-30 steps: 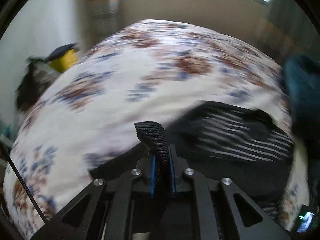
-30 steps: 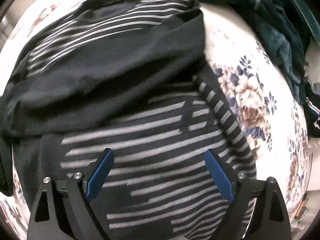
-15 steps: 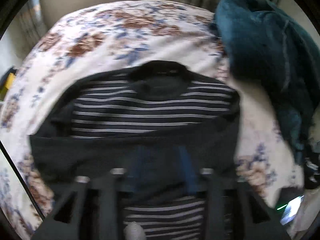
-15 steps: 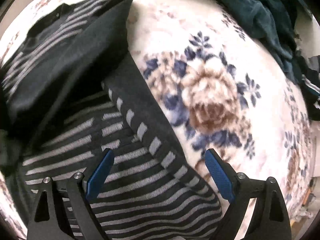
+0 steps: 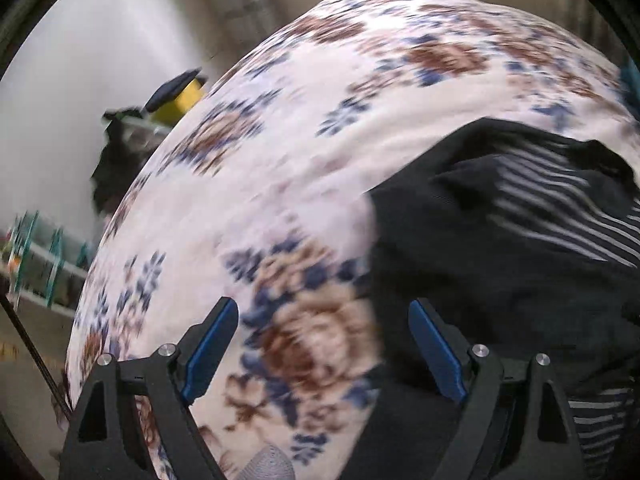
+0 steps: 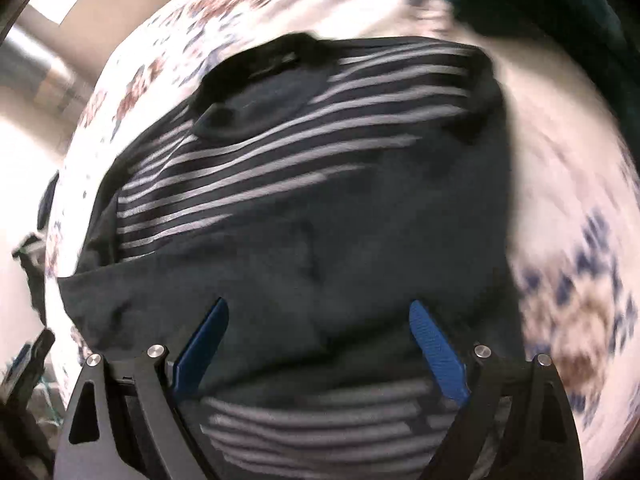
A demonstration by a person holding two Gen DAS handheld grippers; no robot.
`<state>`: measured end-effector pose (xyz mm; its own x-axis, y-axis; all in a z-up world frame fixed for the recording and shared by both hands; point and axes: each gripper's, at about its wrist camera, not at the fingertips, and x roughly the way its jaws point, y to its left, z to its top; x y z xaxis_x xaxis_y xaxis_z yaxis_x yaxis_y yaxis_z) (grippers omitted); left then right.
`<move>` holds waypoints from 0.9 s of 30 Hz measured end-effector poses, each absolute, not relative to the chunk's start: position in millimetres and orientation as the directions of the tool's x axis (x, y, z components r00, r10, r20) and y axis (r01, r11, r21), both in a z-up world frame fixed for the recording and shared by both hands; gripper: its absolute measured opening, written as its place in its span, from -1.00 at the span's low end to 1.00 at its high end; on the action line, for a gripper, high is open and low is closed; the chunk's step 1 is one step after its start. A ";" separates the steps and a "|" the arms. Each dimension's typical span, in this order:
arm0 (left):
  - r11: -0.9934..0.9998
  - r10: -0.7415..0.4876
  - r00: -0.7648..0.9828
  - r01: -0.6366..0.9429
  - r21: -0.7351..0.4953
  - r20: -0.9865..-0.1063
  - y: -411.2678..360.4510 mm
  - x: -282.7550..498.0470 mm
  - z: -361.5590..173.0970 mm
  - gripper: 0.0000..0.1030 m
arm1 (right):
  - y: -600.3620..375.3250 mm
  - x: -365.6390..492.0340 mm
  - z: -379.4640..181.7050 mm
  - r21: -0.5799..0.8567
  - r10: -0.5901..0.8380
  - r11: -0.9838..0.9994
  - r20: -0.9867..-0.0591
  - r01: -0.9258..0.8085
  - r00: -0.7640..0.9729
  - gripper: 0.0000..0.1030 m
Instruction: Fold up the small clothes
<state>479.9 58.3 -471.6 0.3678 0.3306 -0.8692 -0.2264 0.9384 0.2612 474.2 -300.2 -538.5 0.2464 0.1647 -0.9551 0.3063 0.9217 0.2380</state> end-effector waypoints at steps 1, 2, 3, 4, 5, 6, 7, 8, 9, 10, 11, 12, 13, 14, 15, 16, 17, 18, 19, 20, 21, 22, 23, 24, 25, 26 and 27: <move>0.936 0.335 0.356 -0.233 0.264 -0.872 62.5 476.9 -474.3 0.69 | -289.8 483.1 -546.0 0.225 0.167 0.929 -0.963 0.294 0.210 0.76; 0.933 0.343 0.345 -0.235 0.274 -0.874 66.6 473.4 -477.7 0.69 | -281.5 490.1 -553.3 0.215 0.166 0.934 -0.969 0.285 0.185 0.50; 0.928 0.355 0.335 -0.237 0.287 -0.873 69.3 472.7 -480.6 0.69 | -275.3 491.5 -558.4 0.204 0.161 0.942 -0.971 0.266 0.174 0.31; 0.925 0.364 0.326 -0.238 0.297 -0.872 72.9 471.4 -483.1 0.69 | -269.2 493.4 -559.4 0.174 0.134 0.955 -0.976 0.242 0.173 0.16; 0.923 0.368 0.319 -0.240 0.301 -0.873 76.9 469.6 -485.5 0.69 | -262.2 493.6 -556.4 0.137 0.098 0.970 -0.977 0.203 0.191 -0.39; 0.921 0.373 0.314 -0.242 0.306 -0.873 81.1 468.0 -487.4 0.69 | -255.4 492.8 -551.8 0.119 0.084 0.981 -0.974 0.156 0.211 -0.83; 0.917 0.383 0.313 -0.242 0.317 -0.869 84.8 467.8 -488.4 0.69 | -250.5 490.6 -545.5 0.083 0.051 0.988 -0.972 0.131 0.231 -0.83; 0.915 0.391 0.315 -0.240 0.326 -0.865 87.3 467.3 -488.9 0.69 | -246.3 487.3 -536.6 0.050 0.019 0.993 -0.965 0.108 0.263 -0.83; 0.913 0.395 0.316 -0.238 0.331 -0.863 90.3 467.6 -489.4 0.69 | -244.6 484.8 -529.9 0.030 0.001 0.995 -0.959 0.097 0.284 -0.83; 0.912 0.398 0.318 -0.238 0.334 -0.860 92.5 467.6 -489.7 0.69 | -243.5 481.0 -520.7 0.004 -0.024 0.996 -0.951 0.089 0.308 -0.84; 0.911 0.400 0.320 -0.238 0.336 -0.859 94.1 468.7 -489.7 0.69 | -245.6 477.1 -512.4 -0.004 -0.035 0.995 -0.946 0.095 0.323 -0.84; 0.911 0.400 0.322 -0.238 0.336 -0.858 95.6 469.7 -489.7 0.69 | -250.0 474.2 -504.6 0.004 -0.034 0.994 -0.941 0.110 0.338 -0.84; 0.912 0.398 0.321 -0.240 0.333 -0.859 96.4 471.4 -489.7 0.69 | -255.8 472.9 -497.8 0.016 -0.030 0.992 -0.937 0.128 0.349 -0.84; 0.914 0.392 0.322 -0.244 0.324 -0.862 96.8 473.6 -489.7 0.69 | -263.8 471.6 -489.7 0.040 -0.020 0.987 -0.932 0.157 0.361 -0.84; 0.916 0.386 0.323 -0.247 0.316 -0.864 96.3 475.2 -489.3 0.69 | -269.5 472.2 -483.8 0.062 -0.012 0.980 -0.929 0.187 0.371 -0.84; 0.919 0.376 0.326 -0.248 0.305 -0.868 95.3 477.7 -488.8 0.69 | -278.4 471.1 -477.0 0.074 -0.015 0.974 -0.923 0.216 0.384 -0.84; 0.922 0.368 0.328 -0.249 0.296 -0.870 93.8 480.2 -488.5 0.69 | -292.0 471.3 -468.5 0.085 -0.023 0.964 -0.917 0.251 0.398 -0.84; 0.925 0.361 0.333 -0.250 0.287 -0.871 90.8 483.3 -487.4 0.69 | -302.6 469.8 -463.1 0.081 -0.037 0.959 -0.914 0.270 0.404 -0.84; 0.926 0.356 0.339 -0.250 0.282 -0.871 87.9 485.8 -486.6 0.69 | -312.8 468.0 -458.4 0.067 -0.062 0.955 -0.910 0.291 0.411 -0.84; 0.929 0.350 0.344 -0.248 0.275 -0.871 84.1 488.7 -485.8 0.69 | -326.6 468.3 -454.6 0.041 -0.096 0.948 -0.909 0.315 0.406 -0.84; 0.933 0.338 0.350 -0.244 0.264 -0.874 79.6 492.8 -485.3 0.69 | -336.9 471.4 -453.8 0.022 -0.122 0.942 -0.908 0.336 0.400 -0.84; 0.939 0.325 0.357 -0.236 0.252 -0.876 74.2 497.0 -485.4 0.69 | -348.5 473.3 -453.2 0.008 -0.142 0.934 -0.909 0.358 0.392 -0.84; 0.942 0.317 0.364 -0.228 0.247 -0.876 69.2 500.7 -485.6 0.69 | -362.9 474.4 -454.8 -0.010 -0.161 0.926 -0.913 0.377 0.374 -0.84; 0.948 0.307 0.379 -0.207 0.243 -0.873 59.8 507.9 -486.3 0.69 | -375.3 477.6 -459.9 -0.034 -0.183 0.919 -0.920 0.393 0.348 -0.84; 0.952 0.298 0.388 -0.184 0.244 -0.872 52.6 513.6 -487.8 0.69 | -386.0 480.9 -466.6 -0.043 -0.188 0.911 -0.928 0.409 0.322 -0.84; 0.956 0.290 0.398 -0.154 0.248 -0.870 42.7 522.0 -489.5 0.69 | -398.1 484.3 -475.8 -0.037 -0.175 0.905 -0.941 0.424 0.290 -0.84; 0.958 0.286 0.406 -0.136 0.252 -0.868 35.6 528.8 -490.1 0.69 | -405.7 488.1 -490.4 -0.028 -0.140 0.906 -0.961 0.422 0.237 -0.84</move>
